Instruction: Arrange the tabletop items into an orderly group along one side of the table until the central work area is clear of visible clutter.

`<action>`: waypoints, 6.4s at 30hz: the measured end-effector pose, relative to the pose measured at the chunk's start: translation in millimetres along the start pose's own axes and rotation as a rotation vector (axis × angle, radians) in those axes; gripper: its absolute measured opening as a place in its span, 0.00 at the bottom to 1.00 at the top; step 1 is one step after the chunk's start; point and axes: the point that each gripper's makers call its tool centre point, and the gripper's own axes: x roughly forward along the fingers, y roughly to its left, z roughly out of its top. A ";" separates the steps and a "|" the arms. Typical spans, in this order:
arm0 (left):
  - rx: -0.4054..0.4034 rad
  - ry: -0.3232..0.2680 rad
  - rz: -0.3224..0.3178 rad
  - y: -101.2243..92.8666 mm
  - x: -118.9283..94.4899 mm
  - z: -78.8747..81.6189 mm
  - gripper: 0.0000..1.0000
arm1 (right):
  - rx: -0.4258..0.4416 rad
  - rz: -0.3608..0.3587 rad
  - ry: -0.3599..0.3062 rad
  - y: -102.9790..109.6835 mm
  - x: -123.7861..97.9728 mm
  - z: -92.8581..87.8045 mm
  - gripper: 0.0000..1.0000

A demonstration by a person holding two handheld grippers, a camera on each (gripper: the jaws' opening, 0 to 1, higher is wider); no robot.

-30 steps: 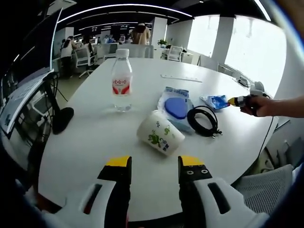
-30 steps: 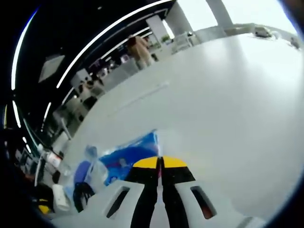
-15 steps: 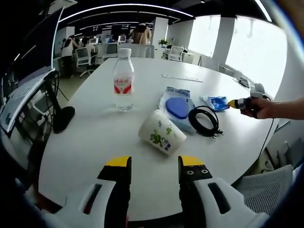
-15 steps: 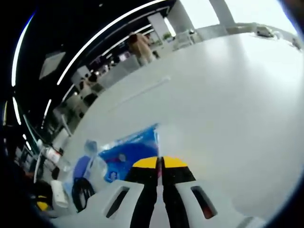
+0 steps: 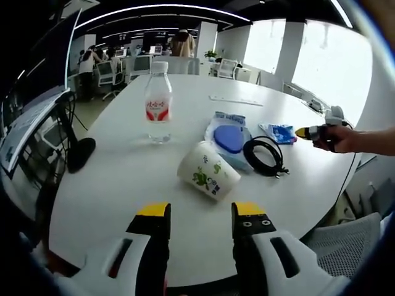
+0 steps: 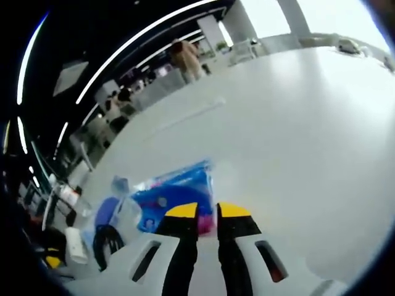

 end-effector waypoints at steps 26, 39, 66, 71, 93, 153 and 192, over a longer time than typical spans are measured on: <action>-0.002 0.002 0.004 1.0 1.5 -0.3 0.38 | -0.287 0.266 0.140 122.3 -12.2 -71.8 0.25; -0.001 -0.002 0.005 1.7 0.2 0.0 0.38 | -0.387 0.316 0.201 147.8 2.3 -96.7 0.29; -0.009 -0.003 0.009 4.9 -1.5 -2.3 0.38 | -0.431 0.272 0.247 149.5 15.3 -108.0 0.26; -0.013 -0.006 0.013 5.7 -2.6 -1.5 0.38 | -0.486 0.255 0.256 142.9 21.9 -108.3 0.23; -0.017 -0.011 0.017 6.0 -3.3 -0.9 0.38 | -0.561 0.258 0.196 139.3 7.6 -92.8 0.05; -0.009 0.003 -0.009 -5.8 2.2 -2.5 0.37 | -0.548 0.108 0.208 72.3 -37.1 -86.9 0.01; -0.072 0.042 -0.205 -91.8 49.1 33.3 0.34 | -0.615 0.212 0.190 107.8 -16.9 -53.7 0.10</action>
